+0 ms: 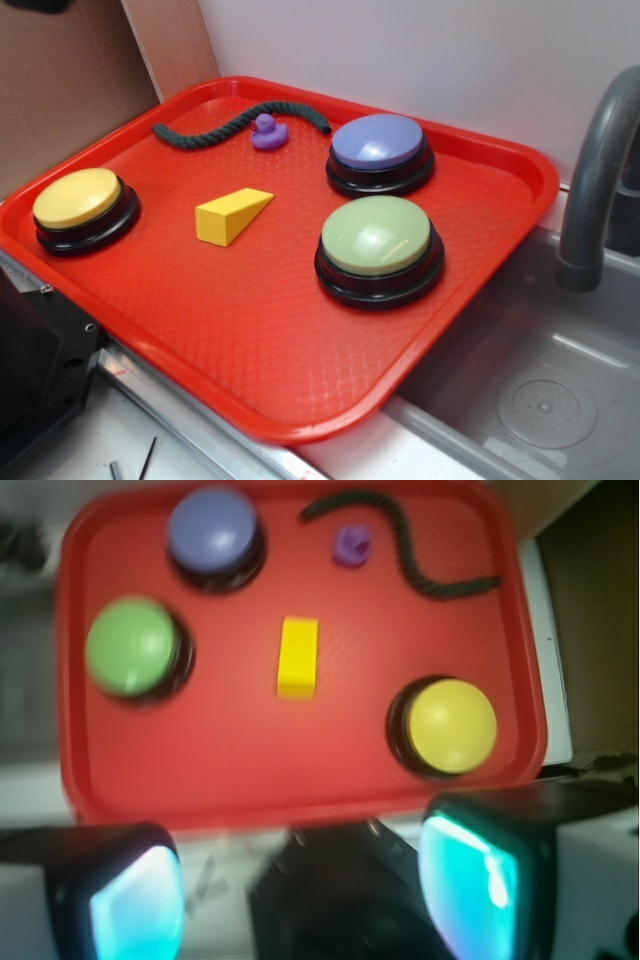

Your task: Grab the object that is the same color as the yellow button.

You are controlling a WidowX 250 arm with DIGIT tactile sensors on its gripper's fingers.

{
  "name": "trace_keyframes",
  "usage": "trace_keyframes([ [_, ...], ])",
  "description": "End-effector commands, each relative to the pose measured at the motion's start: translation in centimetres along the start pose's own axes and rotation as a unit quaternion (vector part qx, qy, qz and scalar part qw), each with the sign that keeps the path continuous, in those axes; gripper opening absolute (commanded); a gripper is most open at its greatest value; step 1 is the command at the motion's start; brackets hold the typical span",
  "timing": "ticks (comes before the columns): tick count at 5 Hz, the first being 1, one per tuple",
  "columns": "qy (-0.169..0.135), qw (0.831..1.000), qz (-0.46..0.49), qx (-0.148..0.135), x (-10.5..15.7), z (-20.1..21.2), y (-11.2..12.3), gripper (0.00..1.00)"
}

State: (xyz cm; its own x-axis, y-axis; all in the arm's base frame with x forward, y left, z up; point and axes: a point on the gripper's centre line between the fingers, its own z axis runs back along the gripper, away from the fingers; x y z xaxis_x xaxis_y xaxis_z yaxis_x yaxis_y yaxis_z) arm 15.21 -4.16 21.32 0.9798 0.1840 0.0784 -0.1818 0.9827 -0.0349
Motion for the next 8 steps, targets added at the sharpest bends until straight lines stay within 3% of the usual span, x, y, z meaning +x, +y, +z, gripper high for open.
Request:
trace_keyframes([
  [1, -0.069, 0.993, 0.095, -0.010, 3.1, -3.6, 1.9, 1.00],
  [2, -0.058, 0.995, 0.075, -0.021, 3.6, -7.4, 4.0, 1.00],
  [3, -0.027, 0.998, 0.059, -0.013, 4.6, -10.4, 4.3, 1.00],
  [4, 0.009, 0.997, 0.075, -0.022, 5.3, -14.1, 4.1, 1.00],
  [5, 0.014, 0.996, 0.077, -0.033, 5.7, -15.7, 3.6, 1.00],
  [7, 0.055, 0.997, 0.045, 0.008, 5.5, -17.4, 3.5, 1.00],
  [8, 0.067, 0.997, 0.036, 0.011, 5.6, -18.1, 3.5, 1.00],
])
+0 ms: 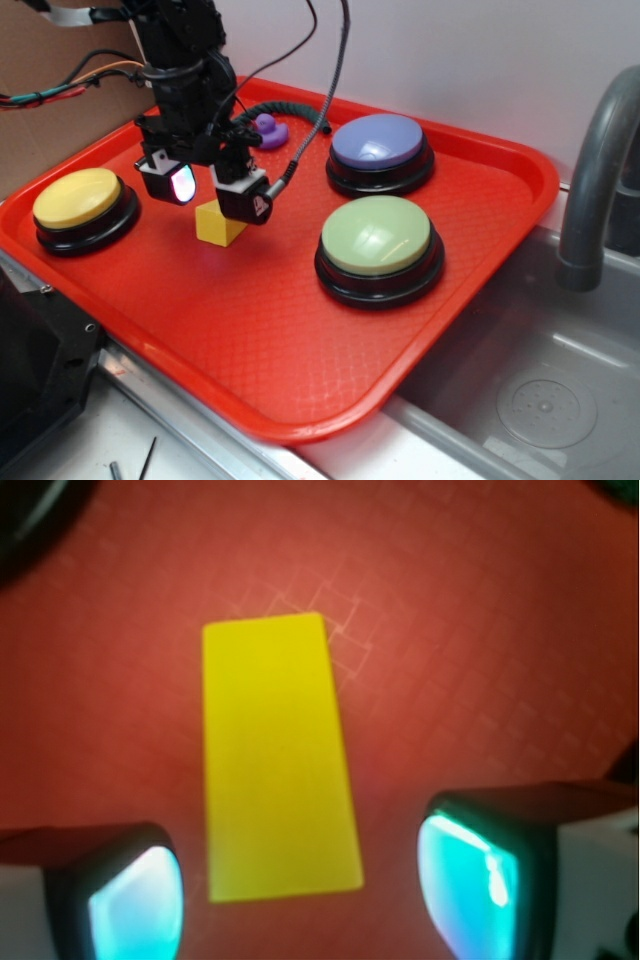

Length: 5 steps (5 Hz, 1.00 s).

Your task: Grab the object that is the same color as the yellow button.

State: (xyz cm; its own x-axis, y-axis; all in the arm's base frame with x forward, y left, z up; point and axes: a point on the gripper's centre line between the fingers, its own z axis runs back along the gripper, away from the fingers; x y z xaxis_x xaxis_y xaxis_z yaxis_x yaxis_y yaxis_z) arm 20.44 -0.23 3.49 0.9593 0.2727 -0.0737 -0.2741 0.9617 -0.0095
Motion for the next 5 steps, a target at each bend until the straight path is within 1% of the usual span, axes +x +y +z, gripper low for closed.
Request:
trace_keyframes([
  [1, -0.008, 1.000, -0.012, -0.004, 1.4, 0.0, -0.3, 1.00],
  [2, -0.005, 1.000, -0.005, -0.016, 1.5, -0.5, -0.2, 0.82],
  [3, -0.002, 0.999, 0.020, -0.027, 1.2, -1.0, 0.0, 0.00],
  [4, -0.008, 1.000, 0.009, -0.022, 1.2, -0.8, -0.1, 0.00],
  [5, -0.029, 0.999, -0.032, -0.016, 0.6, 2.0, -0.9, 0.00],
])
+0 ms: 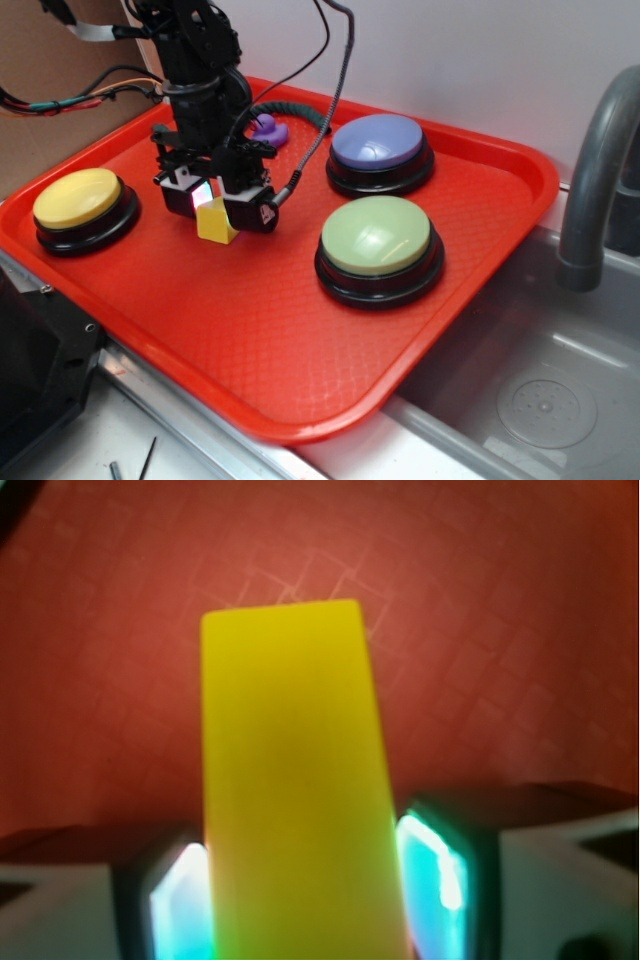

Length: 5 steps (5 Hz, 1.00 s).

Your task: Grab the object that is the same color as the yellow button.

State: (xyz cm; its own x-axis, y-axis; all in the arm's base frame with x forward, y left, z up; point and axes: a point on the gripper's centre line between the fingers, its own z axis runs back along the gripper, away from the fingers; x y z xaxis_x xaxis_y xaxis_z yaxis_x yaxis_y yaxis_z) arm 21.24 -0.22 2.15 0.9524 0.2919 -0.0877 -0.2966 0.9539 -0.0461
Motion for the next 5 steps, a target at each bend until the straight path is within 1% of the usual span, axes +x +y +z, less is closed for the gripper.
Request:
trace_keyframes([
  [1, -0.068, 0.994, -0.087, 0.006, -3.5, 7.9, -2.3, 0.00],
  [2, -0.057, 0.988, -0.116, -0.079, -6.2, 12.9, -1.9, 0.00],
  [3, -0.059, 0.993, -0.097, -0.041, -8.0, 17.8, -1.9, 0.00],
  [4, -0.065, 0.994, -0.070, -0.051, -8.7, 22.5, -1.3, 0.00],
  [5, -0.057, 0.995, -0.072, -0.024, -8.2, 21.5, -1.5, 0.00],
])
